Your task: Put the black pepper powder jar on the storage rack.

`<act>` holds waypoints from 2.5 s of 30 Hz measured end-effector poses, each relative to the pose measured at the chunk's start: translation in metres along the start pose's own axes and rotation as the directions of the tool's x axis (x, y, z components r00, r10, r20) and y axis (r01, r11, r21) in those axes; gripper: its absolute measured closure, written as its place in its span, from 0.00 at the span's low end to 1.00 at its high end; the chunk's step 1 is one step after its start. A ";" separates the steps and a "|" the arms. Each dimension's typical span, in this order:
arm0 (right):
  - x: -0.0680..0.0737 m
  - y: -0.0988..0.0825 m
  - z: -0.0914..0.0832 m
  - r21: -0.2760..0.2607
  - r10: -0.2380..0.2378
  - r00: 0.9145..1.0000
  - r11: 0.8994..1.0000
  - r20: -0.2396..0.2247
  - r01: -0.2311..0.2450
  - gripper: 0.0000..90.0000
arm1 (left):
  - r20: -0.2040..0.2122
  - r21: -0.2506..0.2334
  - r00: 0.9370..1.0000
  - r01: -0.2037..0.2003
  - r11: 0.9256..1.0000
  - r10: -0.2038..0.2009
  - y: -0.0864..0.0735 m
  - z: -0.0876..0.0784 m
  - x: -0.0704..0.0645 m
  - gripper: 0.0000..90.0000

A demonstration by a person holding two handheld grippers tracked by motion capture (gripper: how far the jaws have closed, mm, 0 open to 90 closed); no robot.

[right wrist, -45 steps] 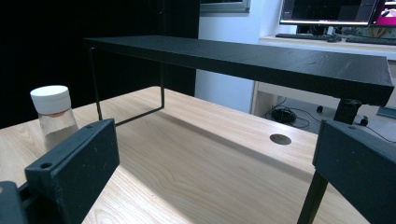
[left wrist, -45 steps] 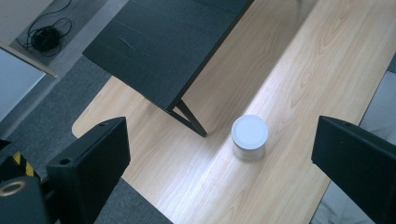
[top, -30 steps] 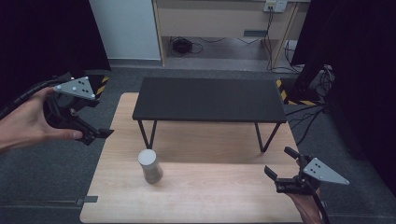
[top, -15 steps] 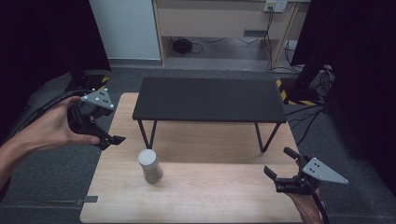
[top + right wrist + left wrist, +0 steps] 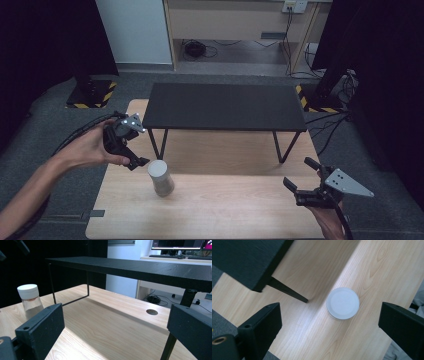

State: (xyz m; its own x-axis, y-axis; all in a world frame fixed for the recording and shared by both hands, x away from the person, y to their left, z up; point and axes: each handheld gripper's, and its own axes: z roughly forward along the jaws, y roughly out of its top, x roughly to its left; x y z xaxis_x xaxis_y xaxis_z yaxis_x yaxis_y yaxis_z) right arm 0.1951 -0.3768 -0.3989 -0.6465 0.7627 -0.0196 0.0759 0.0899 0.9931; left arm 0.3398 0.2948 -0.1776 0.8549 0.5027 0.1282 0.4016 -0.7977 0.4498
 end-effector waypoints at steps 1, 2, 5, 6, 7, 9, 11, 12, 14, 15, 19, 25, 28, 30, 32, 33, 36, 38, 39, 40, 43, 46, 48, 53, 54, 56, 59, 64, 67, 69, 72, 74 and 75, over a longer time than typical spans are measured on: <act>0.000 0.000 0.000 0.001 -0.001 1.000 1.000 -0.002 0.001 0.01 | 0.003 0.010 1.000 0.001 1.000 -0.001 0.001 0.005 0.001 0.05; 0.000 0.000 0.000 0.000 -0.001 1.000 1.000 -0.003 0.001 0.01 | 0.005 0.015 1.000 0.004 1.000 -0.004 0.000 0.010 0.001 0.05; 0.000 0.000 0.000 -0.002 -0.002 1.000 1.000 -0.005 0.002 0.01 | 0.012 0.027 1.000 0.009 1.000 -0.009 0.000 0.019 0.002 0.05; 0.000 0.000 0.000 -0.001 -0.002 1.000 1.000 -0.004 0.002 0.01 | 0.011 0.035 1.000 0.009 0.999 -0.009 0.000 0.023 0.002 0.05; 0.000 0.000 0.000 -0.001 -0.002 1.000 1.000 -0.004 0.002 0.01 | 0.018 0.037 1.000 0.014 0.999 -0.015 0.000 0.029 0.003 0.05; -0.001 0.000 0.000 0.002 0.001 1.000 1.000 -0.006 -0.001 0.02 | 0.026 0.047 0.999 0.021 0.999 -0.023 0.000 0.037 0.004 0.05; -0.001 0.000 0.000 0.003 0.001 1.000 1.000 -0.007 -0.001 0.02 | 0.031 0.055 0.999 0.021 0.998 -0.023 0.000 0.044 0.004 0.05; -0.001 0.000 0.000 0.001 0.000 1.000 1.000 -0.008 0.000 0.02 | 0.039 0.059 0.999 0.026 0.998 -0.029 0.000 0.052 0.005 0.05; -0.001 0.000 0.000 0.002 -0.001 1.000 1.000 -0.007 0.001 0.02 | 0.041 0.067 0.999 0.026 0.997 -0.029 0.001 0.056 0.005 0.05; -0.001 0.000 0.000 0.001 0.001 1.000 1.000 -0.006 -0.001 0.02 | 0.045 0.068 0.999 0.027 0.997 -0.030 0.001 0.059 0.006 0.05; -0.001 0.000 0.000 0.001 0.001 1.000 1.000 -0.004 -0.001 0.02 | 0.051 0.085 0.998 0.018 0.996 -0.022 0.002 0.070 0.004 0.05; -0.001 0.000 0.000 0.001 0.002 1.000 1.000 -0.004 -0.002 0.02 | 0.066 0.096 0.998 0.014 0.995 -0.021 0.002 0.084 0.001 0.05; -0.001 0.000 0.000 -0.001 0.003 1.000 1.000 -0.005 -0.003 0.02 | 0.070 0.097 0.997 0.011 0.995 -0.017 0.002 0.087 0.000 0.05; -0.002 0.000 0.000 0.000 0.003 1.000 1.000 -0.006 -0.003 0.02 | 0.076 0.096 0.997 0.011 0.995 -0.019 0.002 0.091 0.000 0.06; -0.001 0.000 -0.001 -0.001 0.003 1.000 1.000 -0.006 -0.003 0.02 | 0.080 0.101 0.997 0.006 0.995 -0.014 0.003 0.097 -0.002 0.06; -0.001 0.000 -0.001 -0.001 0.003 1.000 1.000 -0.006 -0.003 0.02 | 0.080 0.101 0.997 0.006 0.995 -0.014 0.003 0.097 -0.002 0.07; -0.002 0.000 -0.001 -0.002 0.005 1.000 1.000 -0.004 -0.005 0.02 | 0.086 0.108 0.996 0.000 0.994 -0.009 0.003 0.103 -0.003 0.10; -0.002 0.000 -0.001 -0.001 0.005 1.000 1.000 -0.003 -0.005 0.02 | 0.089 0.117 0.996 -0.010 0.993 0.000 0.004 0.107 -0.003 0.13; -0.002 0.000 -0.001 0.000 0.005 1.000 1.000 -0.004 -0.005 0.02 | 0.089 0.117 0.996 -0.010 0.993 0.000 0.004 0.107 -0.003 0.15; -0.002 0.000 -0.001 0.000 0.004 1.000 1.000 -0.004 -0.004 0.02 | 0.097 0.120 0.995 -0.019 0.993 0.007 0.004 0.108 -0.003 0.20; -0.002 -0.001 -0.001 0.000 0.005 1.000 1.000 -0.004 -0.005 0.02 | 0.099 0.141 0.995 -0.035 0.989 0.021 0.006 0.111 -0.004 0.33; -0.002 -0.001 -0.001 0.000 0.008 1.000 1.000 -0.002 -0.008 0.02 | 0.111 0.134 0.994 -0.016 0.991 0.001 0.004 0.113 -0.001 0.36; -0.002 -0.001 -0.001 0.000 0.008 1.000 1.000 -0.001 -0.008 0.02 | 0.110 0.133 0.994 -0.016 0.991 0.002 0.004 0.113 -0.001 0.36; -0.001 -0.001 0.000 0.003 0.008 1.000 1.000 -0.001 -0.008 0.02 | 0.115 0.137 0.993 -0.017 0.990 0.001 0.005 0.112 0.000 0.36; -0.002 -0.001 0.000 0.003 0.009 1.000 1.000 -0.001 -0.009 0.02 | 0.116 0.140 0.993 -0.017 0.990 0.001 0.006 0.112 0.000 0.36; -0.002 -0.001 0.000 0.003 0.009 1.000 1.000 0.000 -0.009 0.02 | 0.113 0.146 0.994 -0.030 0.989 0.013 0.008 0.112 -0.001 0.36; -0.002 -0.001 0.000 0.003 0.010 1.000 1.000 0.000 -0.010 0.02 | 0.105 0.141 0.994 -0.041 0.989 0.026 0.010 0.110 -0.004 0.36; -0.001 -0.001 0.000 0.003 0.010 1.000 1.000 -0.001 -0.010 0.03 | 0.105 0.116 0.994 -0.038 0.993 0.026 0.019 0.092 -0.005 0.36; -0.001 -0.001 -0.001 -0.001 0.008 1.000 1.000 0.002 -0.008 0.03 | 0.108 0.106 0.994 -0.043 0.993 0.031 0.030 0.076 -0.005 0.36; -0.001 -0.001 -0.001 -0.004 0.010 1.000 1.000 0.004 -0.010 0.03 | 0.109 0.101 0.994 -0.042 0.994 0.031 0.040 0.065 -0.006 0.36; -0.001 -0.001 -0.001 -0.007 0.011 1.000 1.000 0.005 -0.011 0.03 | 0.096 0.101 0.995 -0.044 0.994 0.034 0.062 0.041 -0.010 0.36; -0.001 -0.001 -0.002 -0.008 0.010 1.000 1.000 0.005 -0.010 0.03 | 0.091 0.100 0.995 -0.042 0.994 0.033 0.067 0.035 -0.011 0.36; -0.001 -0.001 -0.002 -0.009 0.012 1.000 1.000 0.005 -0.012 0.03 | 0.089 0.103 0.996 -0.041 0.994 0.032 0.073 0.029 -0.012 0.36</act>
State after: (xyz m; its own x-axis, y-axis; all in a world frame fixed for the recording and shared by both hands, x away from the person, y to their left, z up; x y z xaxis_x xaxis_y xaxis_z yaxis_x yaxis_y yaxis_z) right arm 0.1943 -0.3787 -0.3996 -0.6418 0.7668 -0.0087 0.0764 0.0752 0.9942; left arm 0.3690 0.2209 -0.1721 0.8931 0.4453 0.0635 0.3978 -0.8478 0.3507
